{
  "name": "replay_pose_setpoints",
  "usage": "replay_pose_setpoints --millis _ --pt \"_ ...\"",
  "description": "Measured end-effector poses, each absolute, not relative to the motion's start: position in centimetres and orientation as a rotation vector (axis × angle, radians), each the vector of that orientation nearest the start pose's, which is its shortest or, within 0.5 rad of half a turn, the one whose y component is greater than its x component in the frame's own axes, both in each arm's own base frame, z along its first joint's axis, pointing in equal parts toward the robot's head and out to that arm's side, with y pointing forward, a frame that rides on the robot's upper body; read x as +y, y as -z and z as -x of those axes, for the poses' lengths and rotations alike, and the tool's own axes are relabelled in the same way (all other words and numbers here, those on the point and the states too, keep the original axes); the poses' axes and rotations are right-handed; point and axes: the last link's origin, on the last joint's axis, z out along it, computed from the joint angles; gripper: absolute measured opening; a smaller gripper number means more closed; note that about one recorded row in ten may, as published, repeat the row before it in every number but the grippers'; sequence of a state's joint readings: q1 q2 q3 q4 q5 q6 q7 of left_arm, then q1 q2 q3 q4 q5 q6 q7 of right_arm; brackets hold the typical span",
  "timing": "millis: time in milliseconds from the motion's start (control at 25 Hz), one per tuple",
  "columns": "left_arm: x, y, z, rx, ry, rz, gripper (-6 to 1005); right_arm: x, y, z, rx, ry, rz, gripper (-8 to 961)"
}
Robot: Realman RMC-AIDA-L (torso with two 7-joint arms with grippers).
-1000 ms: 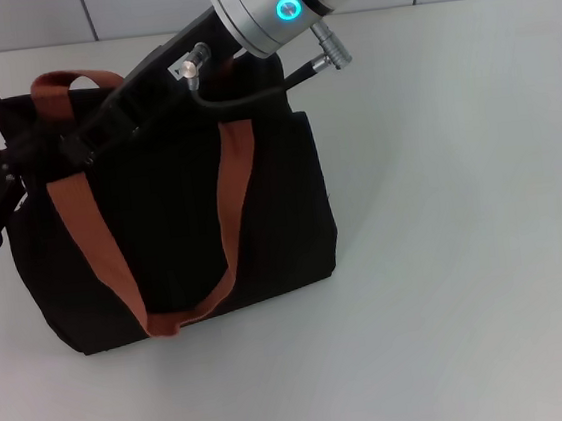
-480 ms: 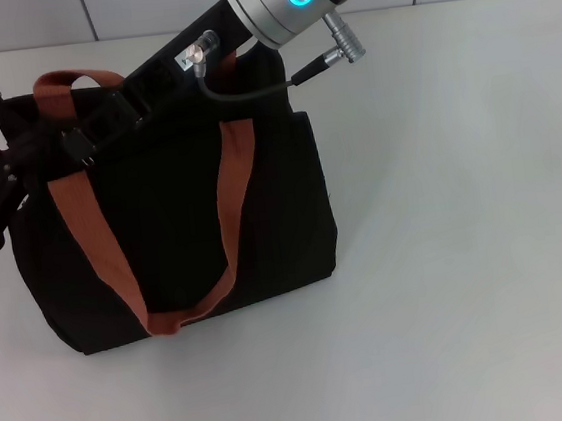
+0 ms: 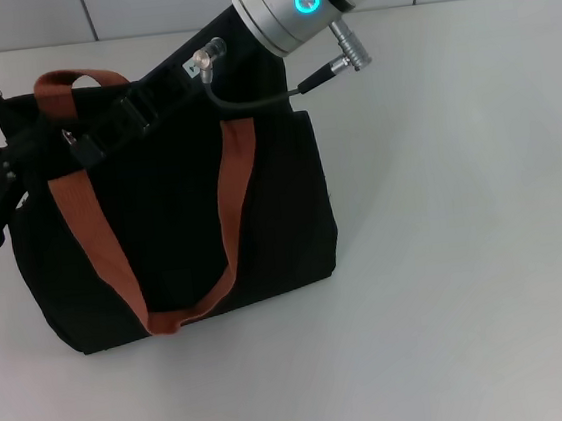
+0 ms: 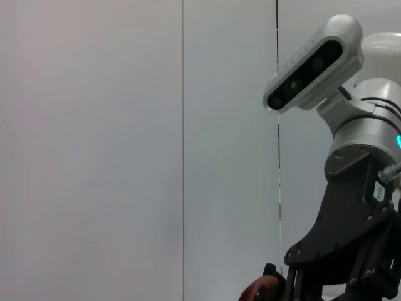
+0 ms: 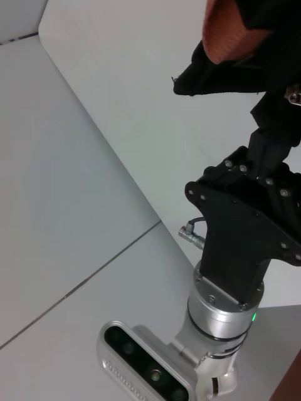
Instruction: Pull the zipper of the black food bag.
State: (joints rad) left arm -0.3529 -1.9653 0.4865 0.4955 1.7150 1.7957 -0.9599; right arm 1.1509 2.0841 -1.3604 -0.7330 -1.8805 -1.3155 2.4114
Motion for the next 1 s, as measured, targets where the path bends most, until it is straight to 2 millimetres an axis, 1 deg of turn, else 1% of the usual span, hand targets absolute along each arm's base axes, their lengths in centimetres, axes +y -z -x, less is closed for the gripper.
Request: replay_pose_setpoints --millis 320,560,920,1000 --pt "27.8 -7.2 30.9 -0.275 1.026 2.348 19 39.4 8.3 -0.2 0.930 -0.269 3.066 392" --pt "27.9 -7.2 30.8 -0.269 1.027 2.348 19 39.3 8.4 0.3 0.919 -0.275 3.074 392" --pt "28.0 -7.3 30.7 -0.266 1.033 2.341 19 39.1 9.2 0.3 0.885 -0.236 3.072 392" --pt "28.0 -7.3 30.7 -0.266 1.034 2.341 19 39.1 9.3 0.6 0.865 -0.229 3.073 392"
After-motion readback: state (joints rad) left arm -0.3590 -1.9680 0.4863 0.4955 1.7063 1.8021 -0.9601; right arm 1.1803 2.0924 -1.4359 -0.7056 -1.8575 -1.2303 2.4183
